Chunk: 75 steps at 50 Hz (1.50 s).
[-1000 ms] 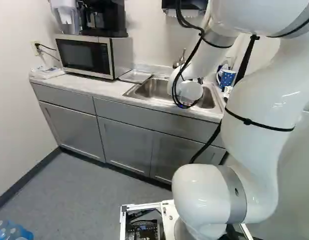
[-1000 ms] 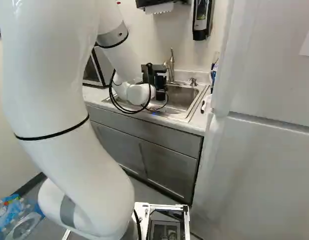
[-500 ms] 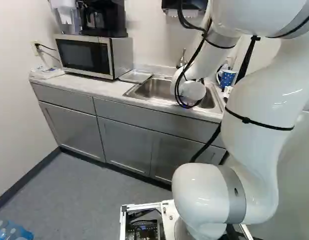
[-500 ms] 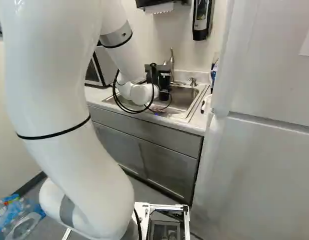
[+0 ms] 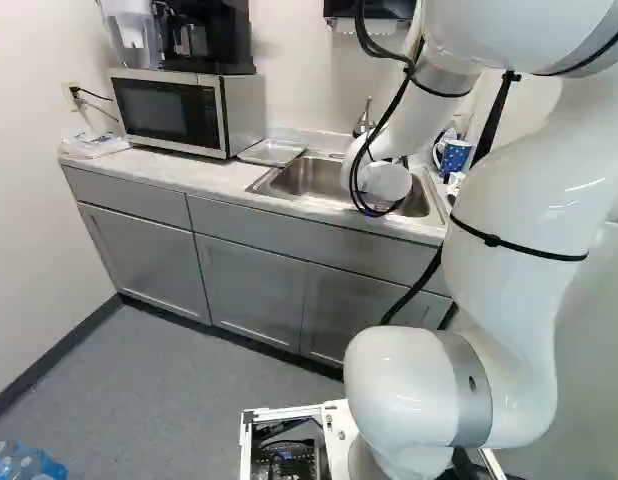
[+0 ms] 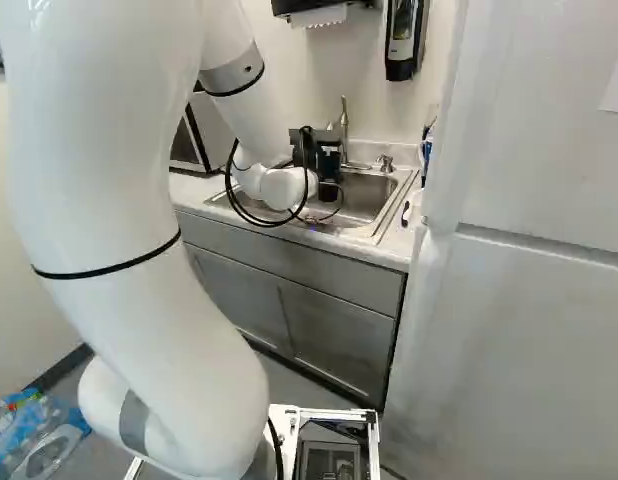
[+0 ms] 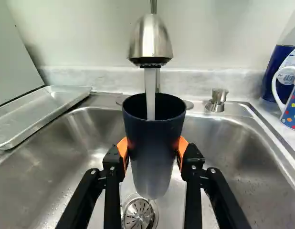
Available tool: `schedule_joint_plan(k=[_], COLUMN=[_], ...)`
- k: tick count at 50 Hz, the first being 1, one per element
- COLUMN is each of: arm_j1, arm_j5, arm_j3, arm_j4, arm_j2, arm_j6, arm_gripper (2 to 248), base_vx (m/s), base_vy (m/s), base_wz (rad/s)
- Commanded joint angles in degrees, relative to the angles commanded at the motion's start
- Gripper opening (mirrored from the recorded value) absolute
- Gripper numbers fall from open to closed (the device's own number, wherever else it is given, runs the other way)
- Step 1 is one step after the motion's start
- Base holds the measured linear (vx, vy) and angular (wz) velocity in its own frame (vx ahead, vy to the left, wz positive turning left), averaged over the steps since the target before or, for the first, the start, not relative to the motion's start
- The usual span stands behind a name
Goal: Rinse the cup and place it in the tray
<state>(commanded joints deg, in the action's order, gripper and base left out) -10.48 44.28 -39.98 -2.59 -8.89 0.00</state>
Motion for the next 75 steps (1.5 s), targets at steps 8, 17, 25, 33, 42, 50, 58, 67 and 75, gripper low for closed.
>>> schedule_joint_plan(k=[8, 17, 25, 33, 42, 50, 58, 67, 75], arm_j1=[0.00, 0.00, 0.00, 0.00, 0.00, 0.00, 0.00, 0.00, 0.00], arm_j5=[0.00, 0.00, 0.00, 0.00, 0.00, 0.00, 0.00, 0.00, 0.00], arm_j3=[0.00, 0.00, 0.00, 0.00, 0.00, 0.00, 0.00, 0.00, 0.00], arm_j4=[0.00, 0.00, 0.00, 0.00, 0.00, 0.00, 0.00, 0.00, 0.00], arm_j2=[0.00, 0.00, 0.00, 0.00, 0.00, 0.00, 0.00, 0.00, 0.00], arm_j6=[0.00, 0.00, 0.00, 0.00, 0.00, 0.00, 0.00, 0.00, 0.00], arm_gripper=[120, 120, 120, 120, 120, 120, 120, 120, 120], base_vx=[0.000, 0.000, 0.000, 0.000, 0.000, 0.000, 0.000, 0.000, 0.000], base_vy=[0.000, 0.000, 0.000, 0.000, 0.000, 0.000, 0.000, 0.000, 0.000], base_wz=[0.000, 0.000, 0.000, 0.000, 0.000, 0.000, 0.000, 0.000, 0.000])
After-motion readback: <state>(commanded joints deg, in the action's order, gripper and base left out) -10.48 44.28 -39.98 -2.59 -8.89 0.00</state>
